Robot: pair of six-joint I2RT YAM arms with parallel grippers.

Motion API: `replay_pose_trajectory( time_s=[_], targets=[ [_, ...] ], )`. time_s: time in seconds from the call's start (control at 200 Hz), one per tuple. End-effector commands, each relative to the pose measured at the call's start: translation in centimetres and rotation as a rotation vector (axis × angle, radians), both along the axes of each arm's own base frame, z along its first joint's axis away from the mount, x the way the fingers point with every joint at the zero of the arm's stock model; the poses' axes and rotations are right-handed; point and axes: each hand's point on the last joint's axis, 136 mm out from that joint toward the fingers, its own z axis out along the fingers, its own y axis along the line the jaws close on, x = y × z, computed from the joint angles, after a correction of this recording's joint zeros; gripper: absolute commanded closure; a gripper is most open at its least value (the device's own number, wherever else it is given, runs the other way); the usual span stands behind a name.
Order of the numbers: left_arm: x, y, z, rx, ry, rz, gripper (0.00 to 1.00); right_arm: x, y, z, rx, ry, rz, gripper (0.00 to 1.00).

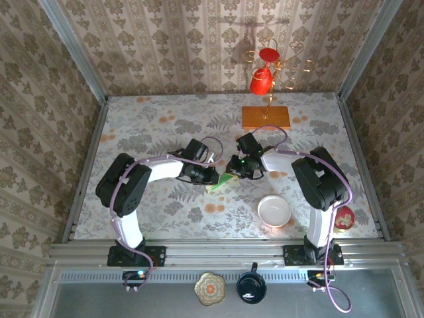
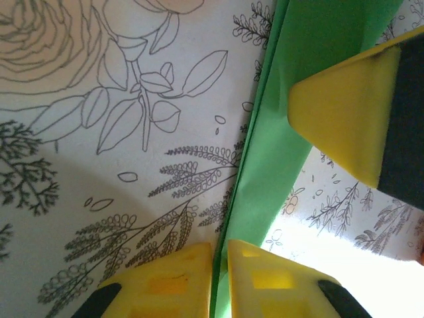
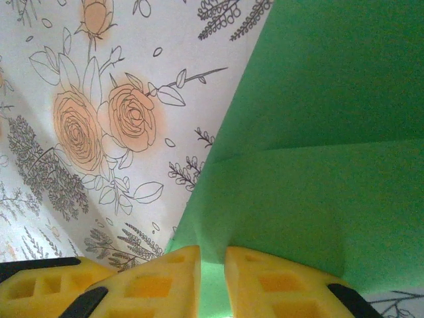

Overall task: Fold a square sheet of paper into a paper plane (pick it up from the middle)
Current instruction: Fold the wing for the fifth time at the center of the table.

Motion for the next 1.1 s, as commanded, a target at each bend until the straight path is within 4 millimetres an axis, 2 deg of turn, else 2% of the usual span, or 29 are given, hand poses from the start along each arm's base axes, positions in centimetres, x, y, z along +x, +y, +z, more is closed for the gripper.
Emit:
replay_pose_trajectory(
  time_s=[0.0,0.115,0.29,0.48,0.78,1.095],
  targets=[
    [0.4,1.8,1.8,0.068,-0.074,0.046,0.81,-2.5,-2.6,-4.7,-0.124,0.117,-0.019,0.78],
    [0.7,1.7,3.9,0.034,-0.133,0.046,0.8,-2.5,-2.5,-4.8,-0.117,0.123,-0.018,0.78],
    [-0.4,-1.1,5.5,-0.072,-0.135,-0.035,0.83,-2.7,-2.6,-5.0,-0.118,0.133,-0.018,0.8],
    [-0.7,-2.9,4.3,-0.085,-0.085,-0.061,0.92,-2.9,-2.7,-5.2,-0.117,0.144,-0.025,0.84],
    [0.5,-4.3,2.6,-0.08,-0.042,-0.06,0.97,-3.0,-3.0,-5.5,-0.124,0.155,-0.032,0.87],
    [1.1,-4.2,0.7,-0.066,-0.005,-0.047,1.0,-3.2,-3.2,-5.6,-0.126,0.163,-0.035,0.88]
  ],
)
